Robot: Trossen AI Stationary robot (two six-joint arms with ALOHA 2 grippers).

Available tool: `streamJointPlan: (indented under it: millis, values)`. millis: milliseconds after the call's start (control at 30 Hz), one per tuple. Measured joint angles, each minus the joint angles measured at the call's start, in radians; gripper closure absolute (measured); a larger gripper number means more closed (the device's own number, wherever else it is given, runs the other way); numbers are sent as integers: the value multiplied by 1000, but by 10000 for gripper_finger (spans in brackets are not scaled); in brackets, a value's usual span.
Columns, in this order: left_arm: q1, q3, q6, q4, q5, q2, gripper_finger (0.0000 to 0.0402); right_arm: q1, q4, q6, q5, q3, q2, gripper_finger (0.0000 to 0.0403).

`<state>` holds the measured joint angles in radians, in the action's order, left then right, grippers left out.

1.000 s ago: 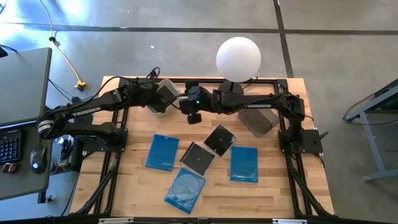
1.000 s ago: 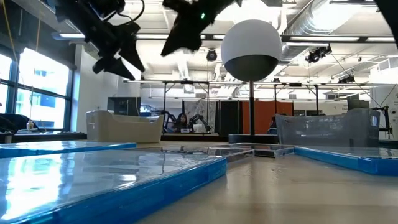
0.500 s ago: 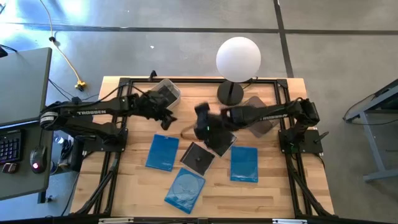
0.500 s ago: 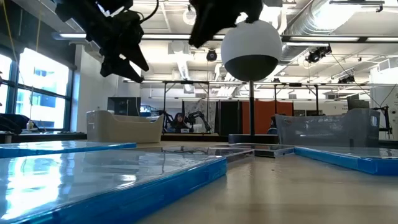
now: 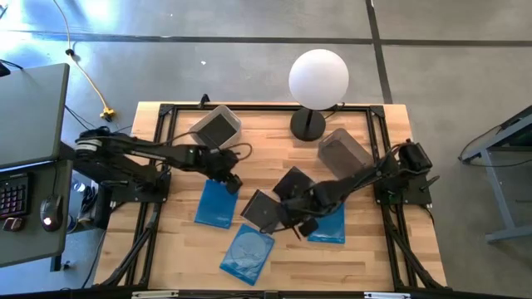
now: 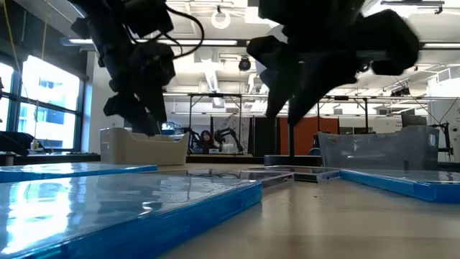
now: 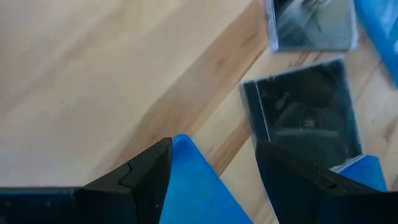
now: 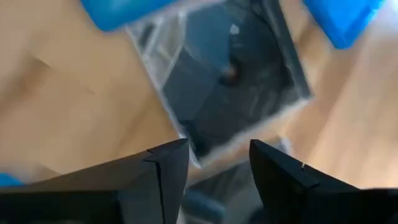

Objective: Pick & place jewel cases by type
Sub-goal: Put the left black CD case into the white bin

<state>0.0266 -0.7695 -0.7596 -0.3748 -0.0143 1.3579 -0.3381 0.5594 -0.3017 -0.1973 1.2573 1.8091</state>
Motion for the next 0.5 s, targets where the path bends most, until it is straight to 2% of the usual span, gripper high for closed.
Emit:
streamJointPlan:
  millis: [233, 500]
  values:
    - [-68, -1, -57, 153, -2, 153, 172, -89, -169, -35, 8, -79, 3, 209]
    - [-88, -2, -148, 276, -2, 290, 172, -123, -388, -38, -39, -206, 26, 195]
